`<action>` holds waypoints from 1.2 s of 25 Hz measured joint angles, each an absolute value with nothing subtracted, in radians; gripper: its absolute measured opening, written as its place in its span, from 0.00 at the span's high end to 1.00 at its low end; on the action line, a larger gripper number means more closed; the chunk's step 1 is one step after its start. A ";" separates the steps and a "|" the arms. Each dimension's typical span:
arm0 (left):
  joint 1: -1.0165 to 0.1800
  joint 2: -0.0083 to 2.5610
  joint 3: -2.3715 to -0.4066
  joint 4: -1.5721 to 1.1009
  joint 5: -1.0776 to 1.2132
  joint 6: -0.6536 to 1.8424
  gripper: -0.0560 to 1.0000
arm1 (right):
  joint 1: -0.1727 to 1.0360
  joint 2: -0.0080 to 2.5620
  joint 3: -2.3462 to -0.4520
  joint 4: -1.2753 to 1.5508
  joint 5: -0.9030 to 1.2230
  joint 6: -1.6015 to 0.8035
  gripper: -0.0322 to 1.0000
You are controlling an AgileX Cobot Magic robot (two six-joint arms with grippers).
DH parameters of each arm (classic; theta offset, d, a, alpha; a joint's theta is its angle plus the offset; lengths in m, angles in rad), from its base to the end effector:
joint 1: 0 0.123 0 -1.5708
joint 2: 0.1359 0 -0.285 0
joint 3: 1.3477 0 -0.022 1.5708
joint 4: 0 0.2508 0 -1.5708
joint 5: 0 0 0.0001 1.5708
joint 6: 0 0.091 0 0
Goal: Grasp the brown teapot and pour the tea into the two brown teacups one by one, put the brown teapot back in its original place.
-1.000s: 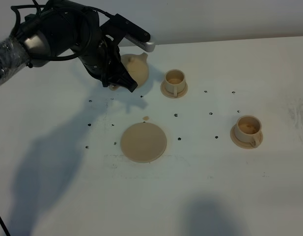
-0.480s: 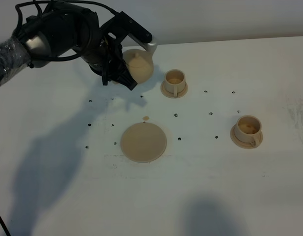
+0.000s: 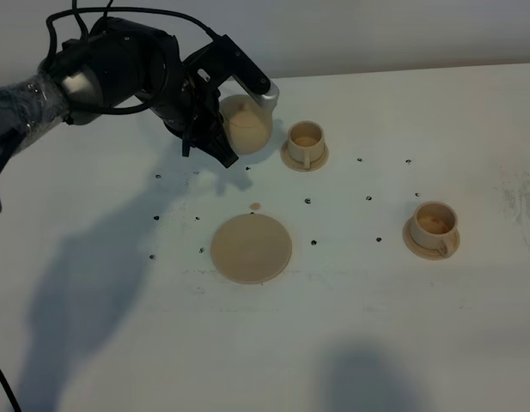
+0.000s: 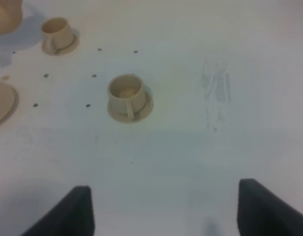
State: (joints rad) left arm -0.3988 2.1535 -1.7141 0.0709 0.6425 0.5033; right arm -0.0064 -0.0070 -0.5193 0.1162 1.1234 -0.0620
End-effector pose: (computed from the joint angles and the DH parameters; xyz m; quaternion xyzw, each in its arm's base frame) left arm 0.4440 -0.1829 0.1954 0.4367 0.8531 0.0432 0.2820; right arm -0.0111 0.0096 0.2780 -0.0288 0.8607 0.0406 0.5067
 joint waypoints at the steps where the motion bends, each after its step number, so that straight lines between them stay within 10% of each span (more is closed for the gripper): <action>1: -0.399 2.160 -1.720 0.071 0.633 0.504 0.87 | -0.006 -0.007 -0.519 0.116 1.123 -0.062 0.39; 30: -0.399 2.185 -1.742 0.086 0.585 0.826 0.87 | -0.006 -0.007 -0.519 0.116 1.123 -0.062 0.39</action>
